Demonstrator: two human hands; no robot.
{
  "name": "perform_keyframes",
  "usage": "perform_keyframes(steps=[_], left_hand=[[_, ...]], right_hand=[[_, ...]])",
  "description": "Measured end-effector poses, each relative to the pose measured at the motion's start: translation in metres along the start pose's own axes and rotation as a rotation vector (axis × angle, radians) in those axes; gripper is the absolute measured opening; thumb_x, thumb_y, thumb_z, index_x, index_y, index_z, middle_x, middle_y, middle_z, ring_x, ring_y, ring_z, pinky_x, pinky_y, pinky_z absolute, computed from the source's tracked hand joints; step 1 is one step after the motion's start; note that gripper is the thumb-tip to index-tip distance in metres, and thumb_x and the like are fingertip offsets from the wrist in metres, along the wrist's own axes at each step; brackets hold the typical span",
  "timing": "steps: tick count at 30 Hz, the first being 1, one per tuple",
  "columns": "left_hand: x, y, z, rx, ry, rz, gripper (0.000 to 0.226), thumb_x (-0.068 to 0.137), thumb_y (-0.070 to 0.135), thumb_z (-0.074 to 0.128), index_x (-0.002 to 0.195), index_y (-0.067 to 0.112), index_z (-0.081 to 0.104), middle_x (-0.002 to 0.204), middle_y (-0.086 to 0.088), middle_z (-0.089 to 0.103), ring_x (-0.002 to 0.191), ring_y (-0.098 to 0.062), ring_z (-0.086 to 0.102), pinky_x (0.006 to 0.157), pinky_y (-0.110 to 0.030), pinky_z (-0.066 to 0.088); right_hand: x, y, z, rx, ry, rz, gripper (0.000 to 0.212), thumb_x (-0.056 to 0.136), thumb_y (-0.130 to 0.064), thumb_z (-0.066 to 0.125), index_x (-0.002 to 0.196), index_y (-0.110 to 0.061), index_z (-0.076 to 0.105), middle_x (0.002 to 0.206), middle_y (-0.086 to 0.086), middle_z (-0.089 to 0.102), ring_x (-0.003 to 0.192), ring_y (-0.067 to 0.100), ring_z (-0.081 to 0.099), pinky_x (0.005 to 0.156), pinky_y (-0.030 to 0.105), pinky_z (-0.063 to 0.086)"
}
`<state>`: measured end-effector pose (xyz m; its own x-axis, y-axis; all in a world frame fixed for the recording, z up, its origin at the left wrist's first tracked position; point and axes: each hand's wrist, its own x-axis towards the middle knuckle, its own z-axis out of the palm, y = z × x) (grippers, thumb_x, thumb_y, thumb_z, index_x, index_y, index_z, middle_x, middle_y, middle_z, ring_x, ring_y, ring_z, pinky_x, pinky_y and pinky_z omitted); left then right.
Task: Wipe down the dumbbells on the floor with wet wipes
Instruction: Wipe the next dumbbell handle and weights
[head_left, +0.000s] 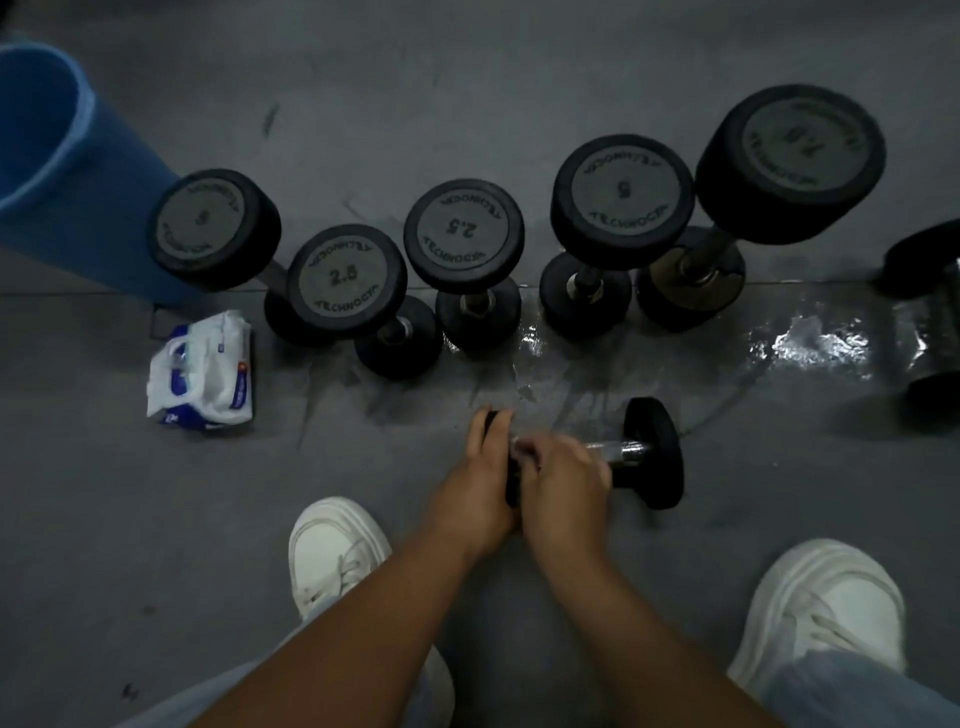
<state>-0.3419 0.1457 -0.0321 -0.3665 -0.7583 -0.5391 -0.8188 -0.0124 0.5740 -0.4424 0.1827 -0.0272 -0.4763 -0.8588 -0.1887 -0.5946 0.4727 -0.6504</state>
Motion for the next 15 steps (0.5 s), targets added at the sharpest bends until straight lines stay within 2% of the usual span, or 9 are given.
perform_keyframes(steps=[2,4,6,8,10,13,15], left_hand=[[0.002,0.000,-0.002,0.010,-0.007,0.007,0.107,0.076,0.018,0.077,0.152,0.036,0.003,0.157,0.023,-0.016,0.126,-0.027,0.054,0.095,-0.043,0.051],[0.002,0.000,-0.002,0.018,-0.003,-0.002,0.108,0.074,0.020,0.079,0.149,0.039,0.003,0.156,0.025,-0.015,0.126,-0.027,0.053,0.096,-0.044,0.051],[0.000,0.000,0.001,0.012,0.000,-0.005,0.110,0.072,0.020,0.080,0.148,0.040,0.003,0.155,0.026,-0.015,0.127,-0.027,0.052,0.096,-0.045,0.051],[0.001,0.002,-0.001,0.019,0.003,0.007,0.112,0.071,0.020,0.082,0.149,0.039,0.003,0.155,0.025,-0.015,0.126,-0.028,0.053,0.095,-0.045,0.051],[0.002,0.002,-0.004,0.014,-0.009,-0.005,0.114,0.070,0.021,0.083,0.150,0.038,0.003,0.156,0.024,-0.015,0.128,-0.028,0.052,0.097,-0.045,0.050],[0.001,0.004,-0.005,0.010,-0.019,-0.012,0.115,0.071,0.022,0.083,0.153,0.034,0.004,0.159,0.020,-0.016,0.133,-0.025,0.047,0.100,-0.044,0.048],[0.000,0.006,-0.005,0.007,-0.015,-0.014,0.113,0.073,0.022,0.082,0.154,0.033,0.005,0.160,0.017,-0.017,0.135,-0.025,0.045,0.100,-0.043,0.048]], right_hand=[[-0.005,0.014,0.010,-0.166,-0.014,-0.139,0.023,0.084,-0.020,0.061,0.102,-0.031,0.071,0.095,-0.010,0.071,0.108,0.013,0.062,0.099,0.033,0.025],[-0.011,0.025,0.008,-0.231,-0.074,-0.213,0.029,0.079,-0.019,0.064,0.105,-0.031,0.071,0.096,-0.010,0.072,0.110,0.012,0.062,0.102,0.036,0.024],[-0.007,0.025,0.002,-0.258,-0.060,-0.256,0.028,0.078,-0.019,0.067,0.103,-0.031,0.070,0.092,-0.007,0.071,0.107,0.013,0.063,0.104,0.036,0.022],[0.015,0.014,0.001,-0.258,-0.078,-0.233,0.031,0.082,-0.023,0.055,0.111,-0.028,0.065,0.091,-0.006,0.071,0.107,0.015,0.061,0.106,0.036,0.017],[0.025,0.005,0.003,-0.281,-0.174,-0.198,0.040,0.084,-0.025,0.042,0.121,-0.027,0.059,0.095,-0.006,0.071,0.113,0.013,0.057,0.111,0.036,0.009],[0.012,0.010,0.000,-0.287,-0.124,-0.228,0.027,0.082,-0.023,0.047,0.099,-0.028,0.067,0.081,-0.006,0.070,0.100,0.011,0.063,0.110,0.035,0.014],[0.009,0.010,0.000,-0.289,-0.115,-0.224,0.025,0.082,-0.022,0.049,0.097,-0.029,0.067,0.080,-0.008,0.069,0.099,0.010,0.063,0.108,0.033,0.013]])
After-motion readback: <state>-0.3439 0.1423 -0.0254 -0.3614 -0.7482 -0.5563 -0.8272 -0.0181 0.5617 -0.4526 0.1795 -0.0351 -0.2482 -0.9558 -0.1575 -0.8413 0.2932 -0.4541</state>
